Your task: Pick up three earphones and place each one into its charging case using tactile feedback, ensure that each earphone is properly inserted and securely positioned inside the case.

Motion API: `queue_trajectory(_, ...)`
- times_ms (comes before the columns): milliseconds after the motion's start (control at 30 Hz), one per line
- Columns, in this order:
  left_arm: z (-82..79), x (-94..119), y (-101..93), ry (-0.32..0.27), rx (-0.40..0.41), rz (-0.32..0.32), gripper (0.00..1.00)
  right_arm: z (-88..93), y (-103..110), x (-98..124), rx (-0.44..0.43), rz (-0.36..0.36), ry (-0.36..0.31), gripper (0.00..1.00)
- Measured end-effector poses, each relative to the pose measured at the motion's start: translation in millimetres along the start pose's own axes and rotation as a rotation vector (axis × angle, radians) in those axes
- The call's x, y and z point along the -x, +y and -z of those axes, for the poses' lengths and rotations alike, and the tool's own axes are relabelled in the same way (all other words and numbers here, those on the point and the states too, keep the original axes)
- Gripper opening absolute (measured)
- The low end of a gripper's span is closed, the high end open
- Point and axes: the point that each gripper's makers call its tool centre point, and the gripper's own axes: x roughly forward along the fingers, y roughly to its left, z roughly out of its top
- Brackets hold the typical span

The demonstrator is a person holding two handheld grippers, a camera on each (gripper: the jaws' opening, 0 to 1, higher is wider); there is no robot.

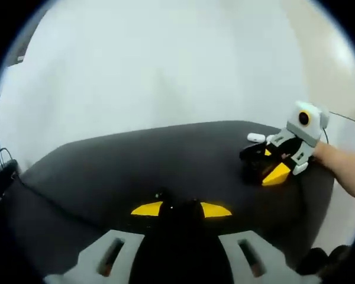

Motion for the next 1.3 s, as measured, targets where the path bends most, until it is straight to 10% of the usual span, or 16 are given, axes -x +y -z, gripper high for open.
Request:
queue_trajectory(467,-1.3,17,-1.5,-0.042,-0.073,0.005,0.09,-0.6,1,0,0.001,-0.001,-0.001,0.18)
queue_trajectory(867,-75.2,28,-32.5,-0.027,-0.647,0.184,0.09,-0.2,0,-1,-0.004,-0.001,0.000,0.18)
queue_trajectory(1000,-79.3,23,-65.3,-0.001,-0.663,0.330,0.09,-0.1,0,-1,-0.003,-0.001,0.000,0.18)
queue_trajectory(1300,-66.3,-3,-76.8,0.118,-0.981,0.356,0.09,-0.1,0,-1,-0.002,-0.002,-0.001,0.18)
